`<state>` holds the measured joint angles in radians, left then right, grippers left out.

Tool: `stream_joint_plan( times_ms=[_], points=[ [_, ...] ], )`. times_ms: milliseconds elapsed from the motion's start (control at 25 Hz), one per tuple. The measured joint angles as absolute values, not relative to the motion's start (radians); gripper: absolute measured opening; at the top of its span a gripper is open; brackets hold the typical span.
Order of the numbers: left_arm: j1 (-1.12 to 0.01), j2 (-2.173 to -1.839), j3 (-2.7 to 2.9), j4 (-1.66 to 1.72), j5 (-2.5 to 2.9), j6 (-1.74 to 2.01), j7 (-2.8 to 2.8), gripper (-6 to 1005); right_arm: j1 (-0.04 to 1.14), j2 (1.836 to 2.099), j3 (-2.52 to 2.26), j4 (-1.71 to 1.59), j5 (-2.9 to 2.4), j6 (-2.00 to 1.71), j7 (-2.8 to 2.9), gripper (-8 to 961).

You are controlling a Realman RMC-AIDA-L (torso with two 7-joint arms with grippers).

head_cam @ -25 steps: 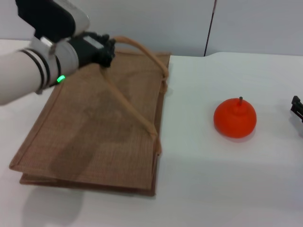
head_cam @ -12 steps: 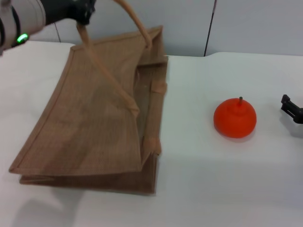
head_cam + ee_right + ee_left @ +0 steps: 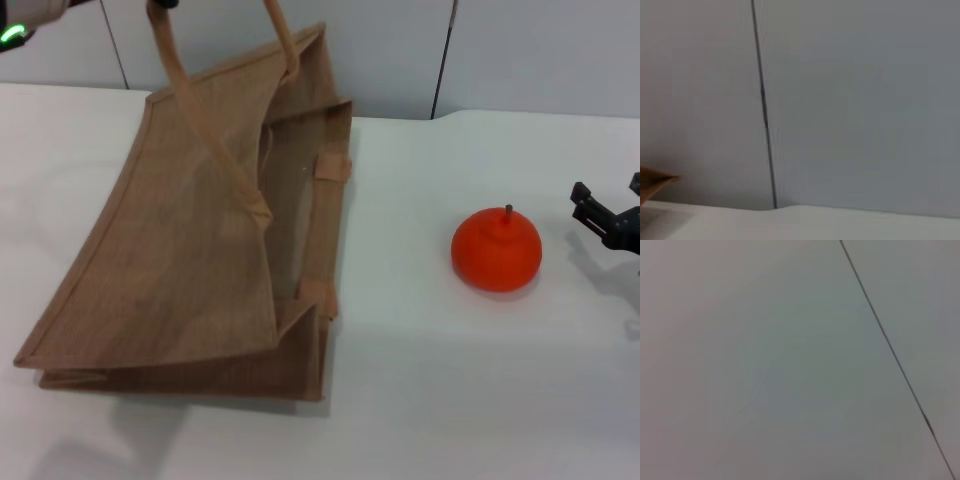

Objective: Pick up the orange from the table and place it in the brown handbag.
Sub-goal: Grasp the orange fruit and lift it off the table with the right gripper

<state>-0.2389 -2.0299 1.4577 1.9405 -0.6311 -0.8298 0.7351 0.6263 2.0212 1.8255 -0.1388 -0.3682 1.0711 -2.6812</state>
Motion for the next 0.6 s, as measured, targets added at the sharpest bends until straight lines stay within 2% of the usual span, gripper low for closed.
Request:
stream_joint_plan(
  times_ms=[320,440,520,600],
  points=[
    [-0.237,-2.03,1.434,1.984,-0.631,-0.864,0.744,114,0.607,2.01,1.768,-0.144,-0.368,1.209,-2.648,882],
    [-0.237,-2.031,1.423,1.988,-0.631,-0.874,0.749,114,0.594,1.994,1.738,-0.142,-0.368,1.296,-2.601,882],
    [-0.236,-2.031,1.421,1.988,-0.631,-0.877,0.753,114,0.578,1.971,1.677,-0.143,-0.368,1.39,-2.545,882],
    [-0.236,-2.031,1.42,1.988,-0.628,-0.877,0.754,113,0.576,1.966,1.652,-0.143,-0.368,1.422,-2.531,882]
  ],
)
